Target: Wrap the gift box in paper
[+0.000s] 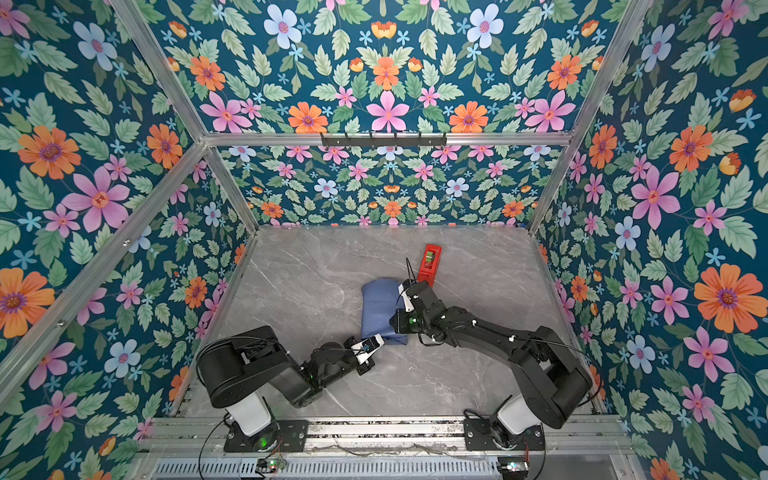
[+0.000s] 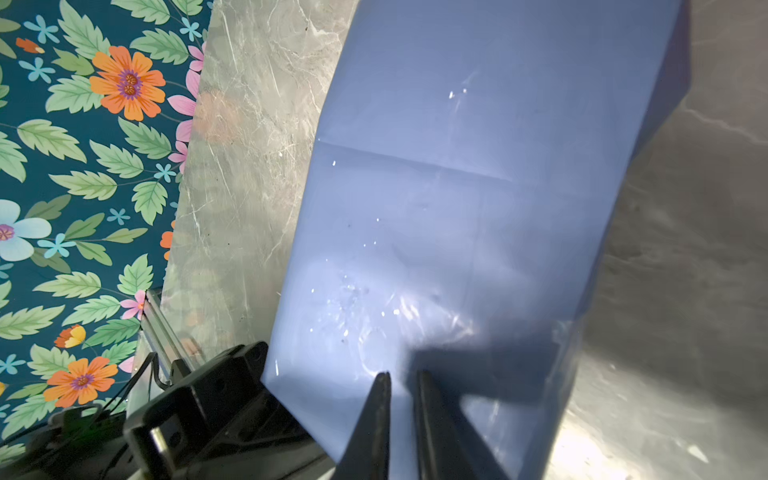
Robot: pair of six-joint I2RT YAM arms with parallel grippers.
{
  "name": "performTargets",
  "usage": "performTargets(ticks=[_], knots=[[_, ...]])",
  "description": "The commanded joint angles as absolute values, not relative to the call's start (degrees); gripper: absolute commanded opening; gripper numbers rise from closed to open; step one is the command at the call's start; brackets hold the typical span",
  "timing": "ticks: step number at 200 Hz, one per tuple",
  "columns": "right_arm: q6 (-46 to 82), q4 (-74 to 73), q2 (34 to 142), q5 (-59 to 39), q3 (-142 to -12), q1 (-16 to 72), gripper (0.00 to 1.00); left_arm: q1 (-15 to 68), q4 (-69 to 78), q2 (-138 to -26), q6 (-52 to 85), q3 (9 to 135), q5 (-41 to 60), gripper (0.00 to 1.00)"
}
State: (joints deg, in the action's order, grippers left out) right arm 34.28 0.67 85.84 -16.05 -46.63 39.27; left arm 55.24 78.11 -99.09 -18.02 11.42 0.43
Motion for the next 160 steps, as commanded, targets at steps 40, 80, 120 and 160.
performTargets(ticks=[40,80,120,160], knots=[[32.8,6.3,83.8,-18.7,-43.4,39.5,0.16,55.4,80.9,-97.1,-11.0,10.7,1.8,0.00],[29.9,6.1,81.4,-19.1,-43.9,40.3,0.16,55.5,80.9,-96.9,-9.4,10.0,1.8,0.00],[23.6,9.9,76.7,-14.6,-45.3,42.0,0.32,55.5,81.3,-98.0,-8.9,9.9,1.8,0.00],[18.8,12.4,71.2,-2.6,-41.6,44.9,0.52,55.5,81.2,-98.1,-8.7,9.6,2.0,0.00]])
